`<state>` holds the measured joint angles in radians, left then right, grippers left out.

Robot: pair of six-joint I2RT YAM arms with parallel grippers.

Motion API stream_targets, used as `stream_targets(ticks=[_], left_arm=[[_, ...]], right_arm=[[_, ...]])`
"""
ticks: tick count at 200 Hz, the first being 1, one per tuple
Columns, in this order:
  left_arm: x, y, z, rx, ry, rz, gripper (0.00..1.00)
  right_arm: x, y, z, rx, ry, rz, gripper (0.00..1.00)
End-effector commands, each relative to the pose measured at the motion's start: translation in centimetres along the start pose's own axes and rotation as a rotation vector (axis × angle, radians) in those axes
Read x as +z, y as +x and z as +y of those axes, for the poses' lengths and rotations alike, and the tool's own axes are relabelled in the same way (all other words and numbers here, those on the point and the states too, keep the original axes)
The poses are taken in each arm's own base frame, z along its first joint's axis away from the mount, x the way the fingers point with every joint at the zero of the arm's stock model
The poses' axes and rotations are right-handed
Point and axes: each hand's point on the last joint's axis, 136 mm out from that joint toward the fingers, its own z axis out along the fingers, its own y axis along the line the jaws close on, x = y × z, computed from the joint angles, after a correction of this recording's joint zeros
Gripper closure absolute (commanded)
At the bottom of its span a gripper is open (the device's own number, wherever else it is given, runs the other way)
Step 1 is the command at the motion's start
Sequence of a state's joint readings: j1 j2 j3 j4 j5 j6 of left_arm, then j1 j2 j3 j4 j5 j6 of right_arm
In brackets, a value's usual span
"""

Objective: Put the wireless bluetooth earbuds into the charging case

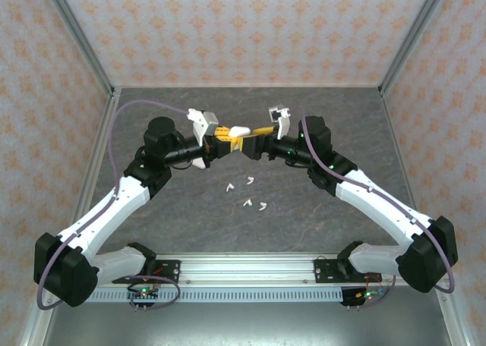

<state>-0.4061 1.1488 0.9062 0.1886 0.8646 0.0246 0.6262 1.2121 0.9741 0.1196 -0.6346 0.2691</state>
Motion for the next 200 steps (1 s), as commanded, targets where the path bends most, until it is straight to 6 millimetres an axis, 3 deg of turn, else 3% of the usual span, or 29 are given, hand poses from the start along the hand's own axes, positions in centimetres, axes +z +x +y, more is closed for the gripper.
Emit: stream_targets(ticks=[1,94,200], left_arm=[[-0.2,-3.0,-1.5,0.064,0.064,-0.075,1.00],[-0.6,-2.0,-2.4,0.090,0.097,-0.046,1.00],[-1.6,0.6,-3.0,0.101,0.091,0.005,1.00]], right_arm=[[-0.5,-1.2,0.1,-0.029,0.015,-0.067,0.14],[-1.0,-2.4,-0.9,-0.009,0.075,-0.083,0.18],[-1.5,-4.0,0.0,-0.025,0.079,-0.089,0.18]])
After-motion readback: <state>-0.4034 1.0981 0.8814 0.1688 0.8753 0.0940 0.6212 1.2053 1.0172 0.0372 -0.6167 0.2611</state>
